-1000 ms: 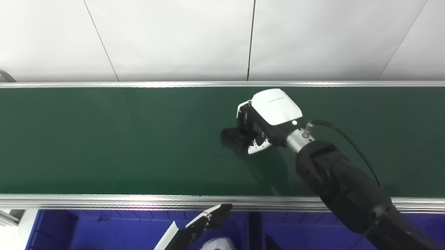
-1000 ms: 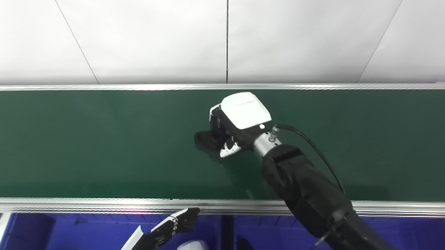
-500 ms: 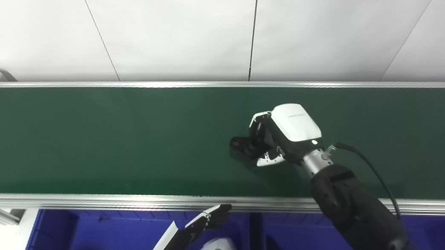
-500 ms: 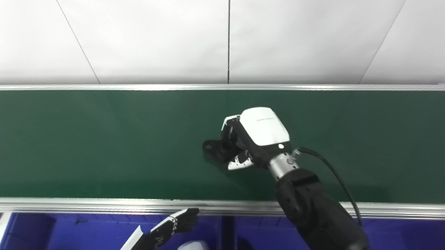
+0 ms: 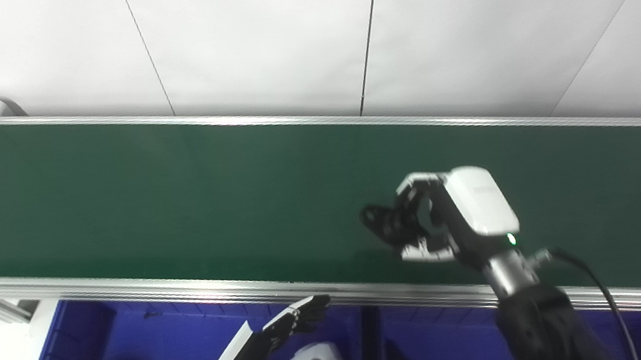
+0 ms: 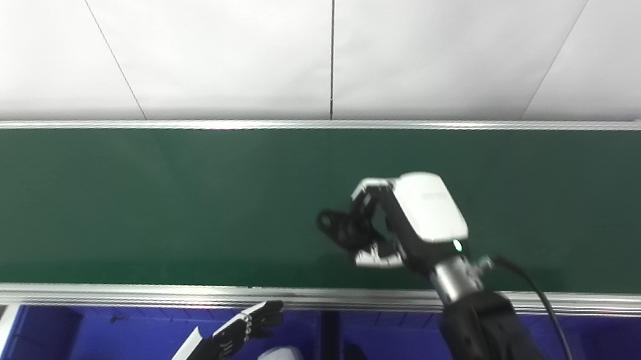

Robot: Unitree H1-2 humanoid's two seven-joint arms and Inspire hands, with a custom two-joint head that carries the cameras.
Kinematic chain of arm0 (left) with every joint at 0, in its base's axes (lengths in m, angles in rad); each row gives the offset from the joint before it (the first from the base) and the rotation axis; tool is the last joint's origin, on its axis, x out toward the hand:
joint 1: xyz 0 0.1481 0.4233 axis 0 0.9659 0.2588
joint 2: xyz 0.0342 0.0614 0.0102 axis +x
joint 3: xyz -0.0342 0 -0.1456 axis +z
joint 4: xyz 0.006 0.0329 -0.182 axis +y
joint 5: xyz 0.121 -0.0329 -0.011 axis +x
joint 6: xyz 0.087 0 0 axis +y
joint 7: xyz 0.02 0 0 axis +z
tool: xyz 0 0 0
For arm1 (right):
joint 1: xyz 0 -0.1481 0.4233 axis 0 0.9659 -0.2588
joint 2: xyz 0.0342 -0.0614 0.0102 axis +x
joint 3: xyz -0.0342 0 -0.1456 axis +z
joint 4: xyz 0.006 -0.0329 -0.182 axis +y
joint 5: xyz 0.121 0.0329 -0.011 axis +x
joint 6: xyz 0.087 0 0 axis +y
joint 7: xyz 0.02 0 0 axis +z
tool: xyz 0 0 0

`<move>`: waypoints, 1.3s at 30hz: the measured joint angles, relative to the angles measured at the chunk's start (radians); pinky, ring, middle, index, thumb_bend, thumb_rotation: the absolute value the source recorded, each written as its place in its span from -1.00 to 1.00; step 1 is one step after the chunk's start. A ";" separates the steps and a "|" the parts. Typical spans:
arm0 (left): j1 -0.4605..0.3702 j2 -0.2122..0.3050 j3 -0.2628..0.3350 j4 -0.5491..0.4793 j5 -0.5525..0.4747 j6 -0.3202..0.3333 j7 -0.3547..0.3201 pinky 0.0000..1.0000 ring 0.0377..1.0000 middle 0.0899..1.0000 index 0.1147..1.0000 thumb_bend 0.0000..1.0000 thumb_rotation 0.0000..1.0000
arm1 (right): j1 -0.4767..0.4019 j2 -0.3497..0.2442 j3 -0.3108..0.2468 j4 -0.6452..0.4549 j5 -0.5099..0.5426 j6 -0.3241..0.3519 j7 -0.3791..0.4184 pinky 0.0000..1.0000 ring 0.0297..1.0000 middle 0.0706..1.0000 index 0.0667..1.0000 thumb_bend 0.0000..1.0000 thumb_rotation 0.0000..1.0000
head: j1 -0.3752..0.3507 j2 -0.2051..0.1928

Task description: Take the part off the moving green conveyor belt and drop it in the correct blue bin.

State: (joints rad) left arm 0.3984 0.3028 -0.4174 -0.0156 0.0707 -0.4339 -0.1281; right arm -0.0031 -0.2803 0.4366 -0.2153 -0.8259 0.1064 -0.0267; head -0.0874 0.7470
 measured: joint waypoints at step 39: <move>-0.025 -0.027 0.131 -0.151 -0.110 0.093 -0.152 0.57 0.66 0.71 0.70 0.80 -0.41 | 0.370 -0.090 -0.003 -0.094 -0.266 -0.112 0.047 -0.55 -0.55 -0.14 -0.11 0.07 -1.00 | -0.124 0.221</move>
State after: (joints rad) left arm 0.3734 0.2759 -0.2860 -0.1662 -0.0390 -0.3407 -0.2797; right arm 0.3667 -0.3704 0.4336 -0.3095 -1.0922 -0.0059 0.0200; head -0.2117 0.9678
